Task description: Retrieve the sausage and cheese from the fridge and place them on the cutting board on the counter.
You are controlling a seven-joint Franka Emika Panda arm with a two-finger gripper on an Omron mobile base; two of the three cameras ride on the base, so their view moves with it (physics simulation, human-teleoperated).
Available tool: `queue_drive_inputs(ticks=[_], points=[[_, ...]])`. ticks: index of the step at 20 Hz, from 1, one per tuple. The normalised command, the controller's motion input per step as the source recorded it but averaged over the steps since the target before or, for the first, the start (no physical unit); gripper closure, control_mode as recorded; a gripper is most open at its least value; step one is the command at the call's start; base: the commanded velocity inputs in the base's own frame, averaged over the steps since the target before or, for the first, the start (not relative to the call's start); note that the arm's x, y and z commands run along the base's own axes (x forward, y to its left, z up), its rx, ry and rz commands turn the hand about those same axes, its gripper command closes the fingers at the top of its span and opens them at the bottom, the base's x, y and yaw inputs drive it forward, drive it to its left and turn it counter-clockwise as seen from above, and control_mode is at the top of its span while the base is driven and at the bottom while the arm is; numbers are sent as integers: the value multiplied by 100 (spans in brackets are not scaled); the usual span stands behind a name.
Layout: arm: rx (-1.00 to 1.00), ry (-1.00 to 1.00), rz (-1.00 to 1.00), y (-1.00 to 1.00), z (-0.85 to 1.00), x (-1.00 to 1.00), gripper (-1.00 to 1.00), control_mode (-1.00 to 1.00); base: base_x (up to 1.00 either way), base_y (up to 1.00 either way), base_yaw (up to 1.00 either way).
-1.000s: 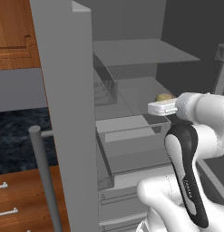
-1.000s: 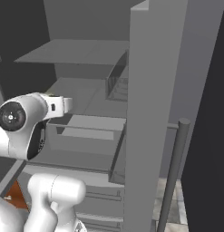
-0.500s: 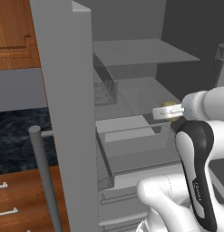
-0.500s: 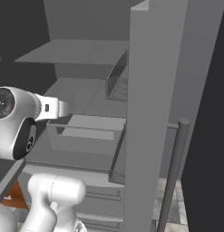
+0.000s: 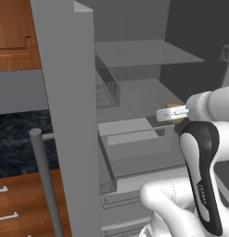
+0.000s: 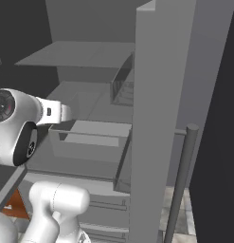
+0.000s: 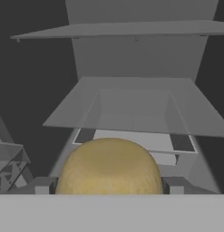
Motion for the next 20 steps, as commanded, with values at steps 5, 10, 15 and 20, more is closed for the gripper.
queue_drive_inputs(ticks=[5, 10, 15, 20], points=[[0, 0, 0, 0, 0, 0, 100, 100, 0, 0, 0], [0, 0, 0, 0, 0, 0, 100, 100, -20, -4, 0], [0, 0, 0, 0, 0, 0, 100, 100, -81, -2, 0], [0, 0, 0, 0, 0, 0, 100, 100, -89, 0, 0]])
